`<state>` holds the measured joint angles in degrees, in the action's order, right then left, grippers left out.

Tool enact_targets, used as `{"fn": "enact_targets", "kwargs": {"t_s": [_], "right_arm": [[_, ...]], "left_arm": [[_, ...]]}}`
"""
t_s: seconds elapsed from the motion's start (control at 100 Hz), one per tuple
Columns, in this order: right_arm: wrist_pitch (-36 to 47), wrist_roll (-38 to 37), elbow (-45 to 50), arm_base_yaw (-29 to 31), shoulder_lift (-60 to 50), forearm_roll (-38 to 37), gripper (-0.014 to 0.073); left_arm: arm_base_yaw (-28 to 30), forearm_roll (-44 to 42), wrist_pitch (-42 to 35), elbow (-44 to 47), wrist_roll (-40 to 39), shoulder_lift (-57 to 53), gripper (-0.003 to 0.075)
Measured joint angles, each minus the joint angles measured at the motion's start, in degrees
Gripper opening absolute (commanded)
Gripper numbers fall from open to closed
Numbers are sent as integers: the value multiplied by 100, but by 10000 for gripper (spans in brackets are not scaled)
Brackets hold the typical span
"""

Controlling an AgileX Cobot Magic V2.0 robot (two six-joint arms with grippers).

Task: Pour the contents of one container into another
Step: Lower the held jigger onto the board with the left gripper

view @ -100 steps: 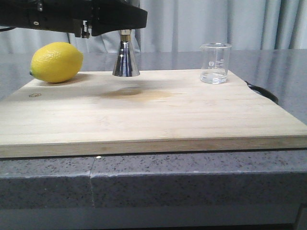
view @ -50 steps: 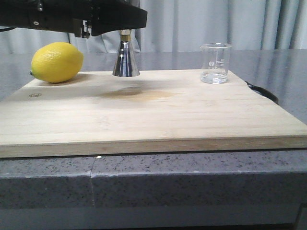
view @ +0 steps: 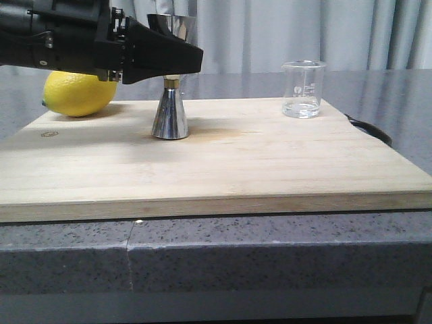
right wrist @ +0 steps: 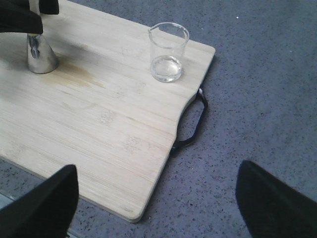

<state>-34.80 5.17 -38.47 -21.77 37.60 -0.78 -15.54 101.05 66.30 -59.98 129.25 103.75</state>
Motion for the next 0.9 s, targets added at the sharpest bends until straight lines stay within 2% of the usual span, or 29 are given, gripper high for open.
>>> {"fn": "enact_targets", "kwargs": {"t_s": [0.9], "right_arm": [[0,0,0,0,0,0,586]], "left_arm": [[0,0,0,0,147,0,246]]}}
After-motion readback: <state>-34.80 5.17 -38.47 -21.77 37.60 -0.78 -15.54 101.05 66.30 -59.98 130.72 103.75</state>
